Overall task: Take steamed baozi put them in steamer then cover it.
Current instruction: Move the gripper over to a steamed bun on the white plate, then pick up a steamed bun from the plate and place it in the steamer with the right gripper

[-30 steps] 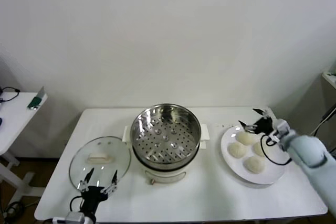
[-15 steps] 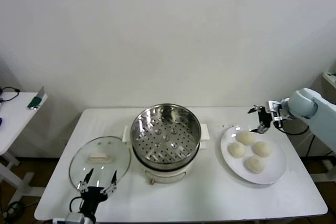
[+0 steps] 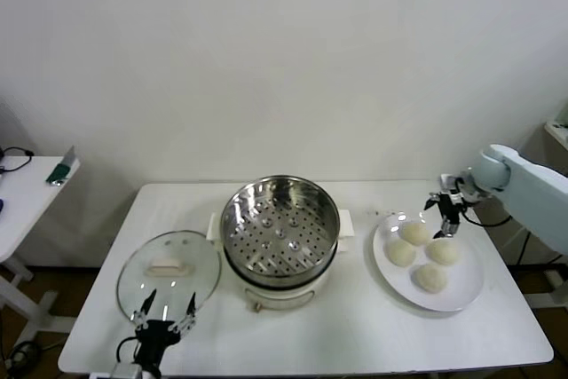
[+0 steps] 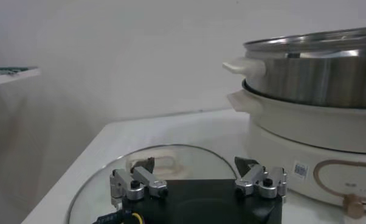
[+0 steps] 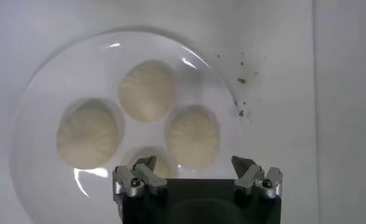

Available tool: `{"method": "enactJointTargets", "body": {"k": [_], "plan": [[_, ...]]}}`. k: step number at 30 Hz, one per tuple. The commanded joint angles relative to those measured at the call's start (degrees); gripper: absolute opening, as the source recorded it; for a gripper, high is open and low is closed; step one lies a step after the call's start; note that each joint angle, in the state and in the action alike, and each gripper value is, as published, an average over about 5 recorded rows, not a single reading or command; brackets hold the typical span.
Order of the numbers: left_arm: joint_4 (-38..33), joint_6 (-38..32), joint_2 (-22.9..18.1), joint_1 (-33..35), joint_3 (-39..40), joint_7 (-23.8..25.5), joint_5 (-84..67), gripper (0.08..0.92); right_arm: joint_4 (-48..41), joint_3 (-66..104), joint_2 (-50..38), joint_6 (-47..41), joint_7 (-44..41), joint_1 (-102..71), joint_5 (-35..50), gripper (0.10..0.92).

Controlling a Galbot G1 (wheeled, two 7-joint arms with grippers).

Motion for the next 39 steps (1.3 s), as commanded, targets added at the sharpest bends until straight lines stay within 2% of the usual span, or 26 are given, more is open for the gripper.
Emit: {"method": "enactJointTargets", "body": {"k": [1,14,22,25,32,39], "plan": [[0.66,-0.14,-0.08,-0.15,-0.05,-0.09,0.02,0.823,-9.66,1.83,6.75,0.87,-1.16,-2.77,-2.22,0.823],[1.11,-0.41,0.02,0.03,-0.46,-0.26,-0.10,0.823,-14.04,4.74,10.05,0.94,-0.49,-3.85,-5.24,0.810],[1.05,-0.41,0.00,0.07,-0.58,-0.33,0.02,0.823,-12.89,4.84,9.80,0.80,-0.72,-3.77,-5.85,0.679],[1.13,-0.42,-0.04,0.04,-0.55,-0.37,0.08,0.823,-11.26,4.15,9.11,0.84,-0.73,-3.11,-5.63,0.655],[1.10,-0.41,-0.03,0.00,-0.48,-0.46,0.21,0.823,0.53,-8.75,4.92,2.55,-1.08,10.24,1.82,0.645],[0.42,-0.18,0.13,-0.09,-0.09,-0.46,0.30,0.823,16.79,-28.12,6.56,11.98,-1.28,36.66,14.34,0.645]]}}
